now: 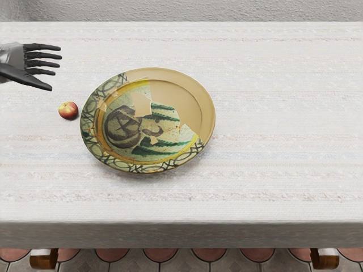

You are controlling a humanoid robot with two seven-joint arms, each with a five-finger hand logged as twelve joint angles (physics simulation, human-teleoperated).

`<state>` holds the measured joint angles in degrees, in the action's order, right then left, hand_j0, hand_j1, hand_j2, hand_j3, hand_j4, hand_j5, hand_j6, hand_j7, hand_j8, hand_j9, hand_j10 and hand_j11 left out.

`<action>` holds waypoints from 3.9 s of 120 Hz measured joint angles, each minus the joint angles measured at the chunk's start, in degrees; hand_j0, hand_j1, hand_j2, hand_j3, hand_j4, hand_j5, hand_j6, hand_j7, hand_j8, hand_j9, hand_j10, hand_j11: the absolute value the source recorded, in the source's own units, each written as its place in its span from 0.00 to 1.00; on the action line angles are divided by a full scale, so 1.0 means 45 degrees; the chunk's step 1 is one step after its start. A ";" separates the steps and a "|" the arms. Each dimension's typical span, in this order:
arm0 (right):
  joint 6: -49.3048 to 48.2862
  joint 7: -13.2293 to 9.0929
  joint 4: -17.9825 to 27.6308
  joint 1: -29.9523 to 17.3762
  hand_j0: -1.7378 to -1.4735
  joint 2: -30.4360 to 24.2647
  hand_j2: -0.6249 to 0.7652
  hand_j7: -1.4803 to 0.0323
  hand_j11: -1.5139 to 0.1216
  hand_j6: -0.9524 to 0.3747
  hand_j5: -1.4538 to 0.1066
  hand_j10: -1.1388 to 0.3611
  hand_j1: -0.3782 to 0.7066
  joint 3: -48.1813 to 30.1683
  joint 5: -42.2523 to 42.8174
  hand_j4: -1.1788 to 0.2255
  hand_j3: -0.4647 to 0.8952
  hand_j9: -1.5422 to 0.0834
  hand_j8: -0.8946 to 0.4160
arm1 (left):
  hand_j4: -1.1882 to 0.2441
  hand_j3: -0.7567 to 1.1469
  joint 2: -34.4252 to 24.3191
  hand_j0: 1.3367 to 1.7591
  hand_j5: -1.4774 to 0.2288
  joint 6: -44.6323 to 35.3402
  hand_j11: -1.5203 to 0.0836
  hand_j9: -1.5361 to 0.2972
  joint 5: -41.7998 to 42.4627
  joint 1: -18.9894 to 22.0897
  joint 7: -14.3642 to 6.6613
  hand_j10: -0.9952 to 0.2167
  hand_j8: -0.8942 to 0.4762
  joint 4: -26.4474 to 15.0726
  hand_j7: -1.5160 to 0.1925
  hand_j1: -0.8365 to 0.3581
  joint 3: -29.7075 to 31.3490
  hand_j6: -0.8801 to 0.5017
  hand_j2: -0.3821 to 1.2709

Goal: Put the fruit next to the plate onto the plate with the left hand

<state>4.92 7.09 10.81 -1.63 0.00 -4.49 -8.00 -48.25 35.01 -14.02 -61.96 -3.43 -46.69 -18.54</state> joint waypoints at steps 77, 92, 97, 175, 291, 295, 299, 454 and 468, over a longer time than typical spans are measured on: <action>0.0000 0.0006 -0.0001 0.0102 0.30 0.0000 0.44 0.95 0.90 0.69 0.90 0.74 0.07 -0.0034 0.0000 0.81 0.34 0.92 0.66 | 0.65 0.40 0.0401 0.76 0.68 -0.1049 0.75 0.66 -0.6854 -0.0538 -0.0367 0.61 0.47 -0.1043 0.70 0.74 0.0124 0.45 0.26; -0.0001 0.0006 -0.0001 0.0160 0.30 0.0000 0.44 0.95 0.90 0.69 0.90 0.74 0.07 -0.0037 0.0001 0.81 0.34 0.92 0.66 | 0.65 0.40 0.0695 0.76 0.68 -0.3461 0.75 0.66 -0.7856 -0.0645 -0.0370 0.61 0.47 -0.1256 0.70 0.75 0.0630 0.45 0.26; -0.0002 0.0006 -0.0001 0.0169 0.30 0.0000 0.44 0.95 0.90 0.69 0.90 0.74 0.07 -0.0037 0.0000 0.81 0.34 0.92 0.66 | 0.65 0.40 0.1142 0.76 0.68 -0.4297 0.75 0.66 -0.7999 -0.0759 -0.0377 0.61 0.47 -0.1255 0.70 0.75 0.1082 0.45 0.26; 0.0000 0.0006 -0.0001 0.0223 0.30 0.0000 0.44 0.95 0.90 0.69 0.90 0.74 0.07 -0.0081 0.0000 0.81 0.34 0.92 0.66 | 0.64 0.40 0.4346 0.76 0.67 -0.6446 0.74 0.65 -0.9221 -0.0549 -0.0939 0.60 0.46 0.1936 0.69 0.73 0.3682 0.44 0.26; -0.0003 0.0006 -0.0001 0.0380 0.30 0.0000 0.44 0.95 0.90 0.69 0.90 0.74 0.07 -0.0071 0.0000 0.81 0.34 0.92 0.66 | 0.59 0.40 0.6579 0.76 0.60 -0.7098 0.67 0.59 -0.9283 -0.1486 -0.5069 0.53 0.40 0.2661 0.62 0.65 0.4682 0.38 0.27; -0.0002 0.0006 -0.0001 0.0380 0.30 0.0000 0.44 0.95 0.90 0.69 0.90 0.74 0.07 -0.0068 0.0000 0.81 0.34 0.92 0.66 | 0.59 0.40 0.6593 0.76 0.60 -0.7122 0.67 0.59 -0.9283 -0.1486 -0.5181 0.53 0.40 0.2665 0.62 0.65 0.4730 0.38 0.27; -0.0001 0.0006 -0.0001 0.0381 0.30 0.0000 0.44 0.95 0.90 0.69 0.90 0.74 0.07 -0.0068 0.0000 0.81 0.34 0.92 0.66 | 0.59 0.40 0.6600 0.76 0.60 -0.7139 0.67 0.59 -0.9282 -0.1504 -0.5290 0.53 0.40 0.2665 0.62 0.65 0.4764 0.38 0.27; -0.0004 -0.0011 -0.0001 0.0472 0.30 0.0000 0.44 0.95 0.90 0.69 0.90 0.74 0.07 -0.0062 0.0000 0.81 0.34 0.92 0.66 | 0.30 0.57 0.7339 0.71 0.32 -0.8009 0.33 0.37 -0.9220 -0.1271 -0.5844 0.43 0.33 0.2625 0.37 0.35 0.5102 0.26 0.42; -0.0004 -0.0013 -0.0001 0.0477 0.30 0.0000 0.44 0.95 0.90 0.69 0.90 0.74 0.07 -0.0059 -0.0001 0.81 0.34 0.92 0.66 | 0.27 0.49 0.7078 0.72 0.27 -0.7916 0.27 0.30 -0.9182 -0.1374 -0.5862 0.46 0.38 0.2573 0.30 0.33 0.5113 0.30 0.45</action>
<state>4.90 7.04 10.81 0.51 0.00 -4.75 -8.00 -16.40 -0.61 -55.34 -68.14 -29.81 -35.11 4.47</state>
